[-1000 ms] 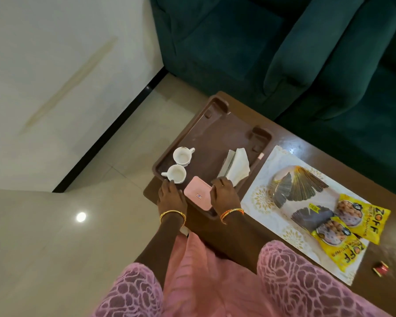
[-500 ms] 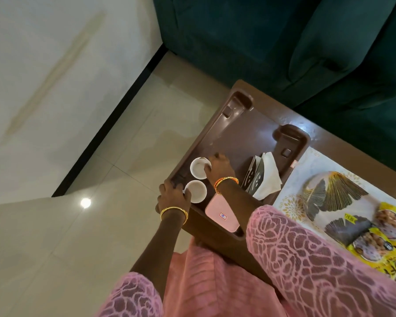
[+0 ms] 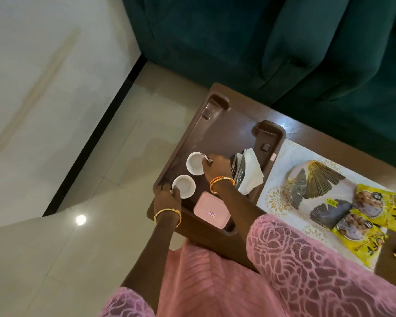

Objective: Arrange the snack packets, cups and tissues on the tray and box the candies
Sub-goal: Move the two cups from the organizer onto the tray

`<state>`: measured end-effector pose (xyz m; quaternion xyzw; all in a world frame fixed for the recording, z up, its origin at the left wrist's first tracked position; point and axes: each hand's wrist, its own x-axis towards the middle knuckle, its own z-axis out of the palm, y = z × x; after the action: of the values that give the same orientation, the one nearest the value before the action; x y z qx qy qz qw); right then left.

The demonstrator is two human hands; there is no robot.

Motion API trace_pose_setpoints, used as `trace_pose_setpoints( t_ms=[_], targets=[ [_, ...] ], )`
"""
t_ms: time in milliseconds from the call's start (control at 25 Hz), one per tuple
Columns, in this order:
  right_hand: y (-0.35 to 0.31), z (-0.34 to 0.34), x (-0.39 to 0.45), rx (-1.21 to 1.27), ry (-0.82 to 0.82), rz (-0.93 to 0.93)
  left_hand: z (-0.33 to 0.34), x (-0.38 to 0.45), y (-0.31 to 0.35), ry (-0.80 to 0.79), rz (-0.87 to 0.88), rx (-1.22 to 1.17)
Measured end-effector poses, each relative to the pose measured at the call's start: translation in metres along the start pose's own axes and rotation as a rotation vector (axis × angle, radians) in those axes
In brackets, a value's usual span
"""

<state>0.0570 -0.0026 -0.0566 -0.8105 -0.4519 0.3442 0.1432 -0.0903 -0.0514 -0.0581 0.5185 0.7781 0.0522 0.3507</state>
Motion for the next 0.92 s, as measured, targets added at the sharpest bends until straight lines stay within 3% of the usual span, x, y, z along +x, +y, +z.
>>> trace_pose_setpoints(
  t_ms=[160,400,480,640,920],
  targets=[
    [0.027,-0.055,-0.030,0.231,0.298,0.060,-0.002,-0.019,0.041,0.063,0.129,-0.142],
    [0.130,-0.142,-0.101,0.517,0.675,0.406,0.032,-0.080,0.117,-0.015,0.268,-0.239],
    [0.175,-0.162,-0.123,0.533,0.690,0.565,0.059,-0.106,0.136,-0.107,0.270,-0.237],
    [0.262,-0.185,-0.159,0.598,0.614,0.824,0.124,-0.151,0.156,-0.325,0.113,-0.210],
    [0.346,-0.183,-0.133,0.668,0.479,0.911,0.220,-0.199,0.171,-0.370,0.035,-0.087]
  ],
)
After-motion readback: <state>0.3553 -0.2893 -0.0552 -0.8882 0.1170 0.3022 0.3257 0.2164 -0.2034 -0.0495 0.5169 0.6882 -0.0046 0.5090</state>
